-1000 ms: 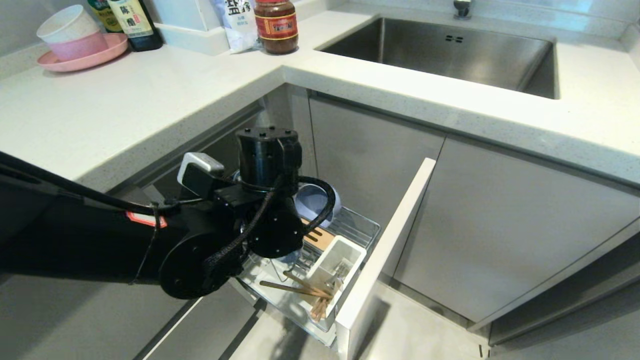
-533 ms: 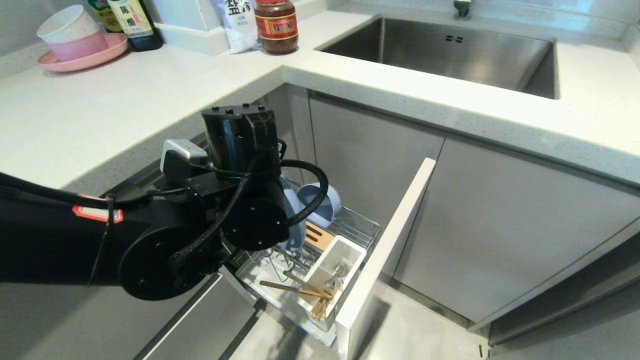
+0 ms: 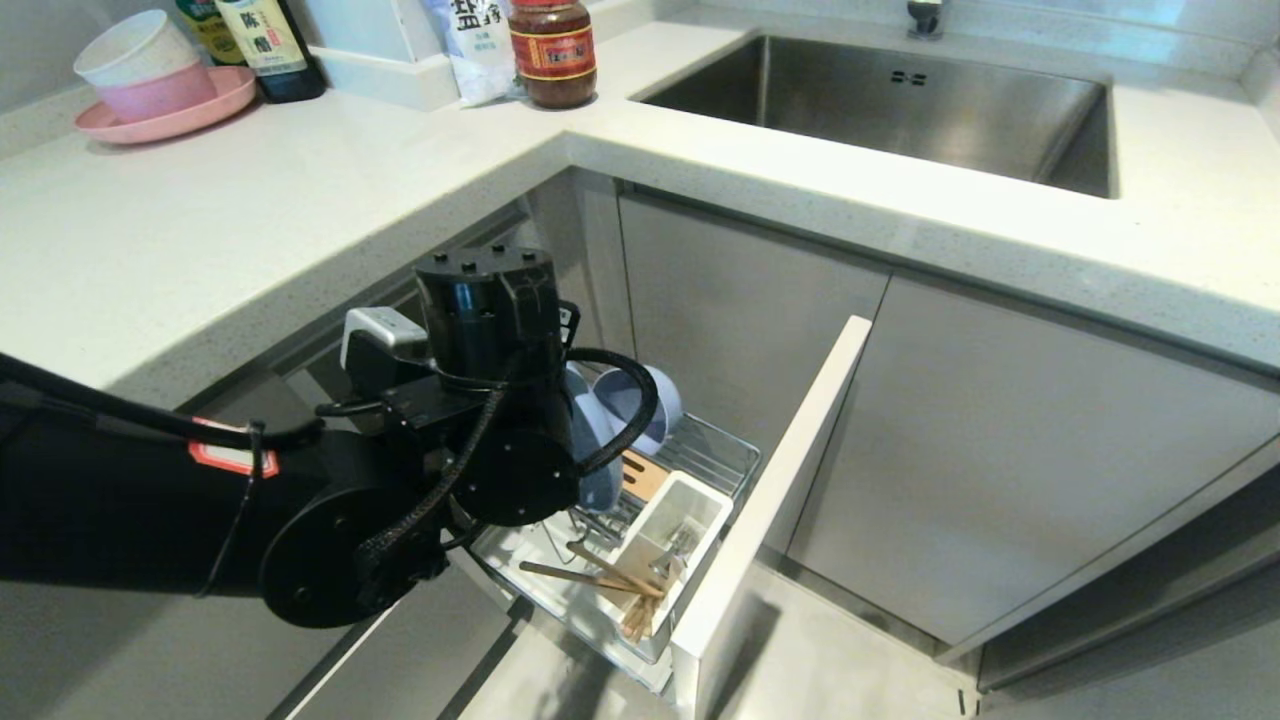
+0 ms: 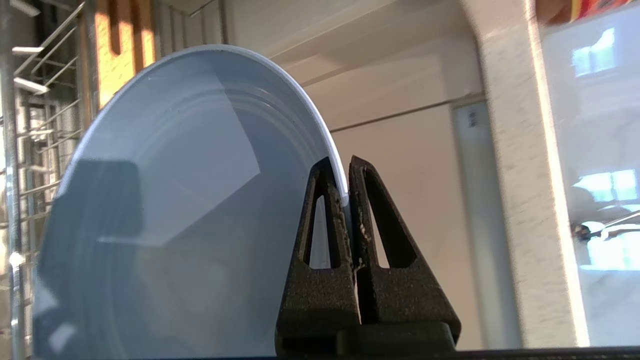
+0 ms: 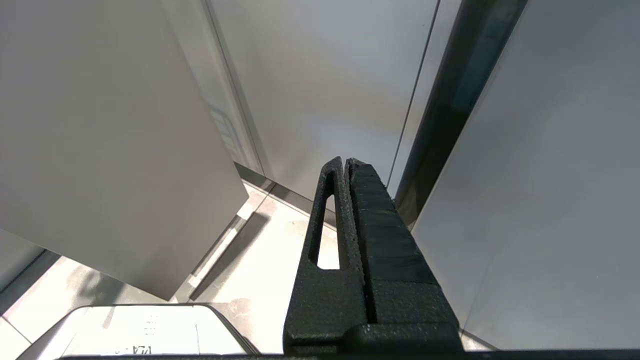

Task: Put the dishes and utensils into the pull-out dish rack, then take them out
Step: Pick up the plate and place it in the cupboard

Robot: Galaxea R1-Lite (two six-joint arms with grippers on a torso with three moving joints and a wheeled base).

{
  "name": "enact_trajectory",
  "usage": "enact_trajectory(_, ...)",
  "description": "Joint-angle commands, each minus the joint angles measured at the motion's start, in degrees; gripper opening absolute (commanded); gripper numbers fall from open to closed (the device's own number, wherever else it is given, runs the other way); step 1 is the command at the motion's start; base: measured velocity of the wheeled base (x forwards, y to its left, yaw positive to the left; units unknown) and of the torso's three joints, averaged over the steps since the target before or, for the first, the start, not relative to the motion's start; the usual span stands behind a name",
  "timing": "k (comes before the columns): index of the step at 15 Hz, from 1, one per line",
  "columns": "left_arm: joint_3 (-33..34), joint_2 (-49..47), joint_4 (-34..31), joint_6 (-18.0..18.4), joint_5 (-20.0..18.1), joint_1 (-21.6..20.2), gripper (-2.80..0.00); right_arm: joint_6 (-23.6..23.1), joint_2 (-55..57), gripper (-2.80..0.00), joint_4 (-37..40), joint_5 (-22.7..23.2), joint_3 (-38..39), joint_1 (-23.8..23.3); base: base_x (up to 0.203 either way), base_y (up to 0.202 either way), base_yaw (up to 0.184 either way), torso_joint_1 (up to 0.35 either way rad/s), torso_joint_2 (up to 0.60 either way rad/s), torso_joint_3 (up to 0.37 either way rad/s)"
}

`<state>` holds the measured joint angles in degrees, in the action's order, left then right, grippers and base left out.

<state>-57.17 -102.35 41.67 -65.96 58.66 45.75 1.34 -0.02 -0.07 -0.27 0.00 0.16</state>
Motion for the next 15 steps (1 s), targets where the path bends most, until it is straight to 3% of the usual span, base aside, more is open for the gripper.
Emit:
enact_trajectory(1,0.49,-1.37,0.28,-0.5,0.31,-0.15,-2.8,0.03,-0.24,-2.8,-0.01,0.0,0.09,0.02,0.0,0.0,0.0,0.0,0.0,0.0)
enact_trajectory(15,2.15,-7.08,0.61,-3.18,0.39,-3.06,-2.8,0.02,-0.24,-2.8,-0.01,0.0,0.09,0.02,0.0,0.0,0.0,0.0,0.0,0.0)
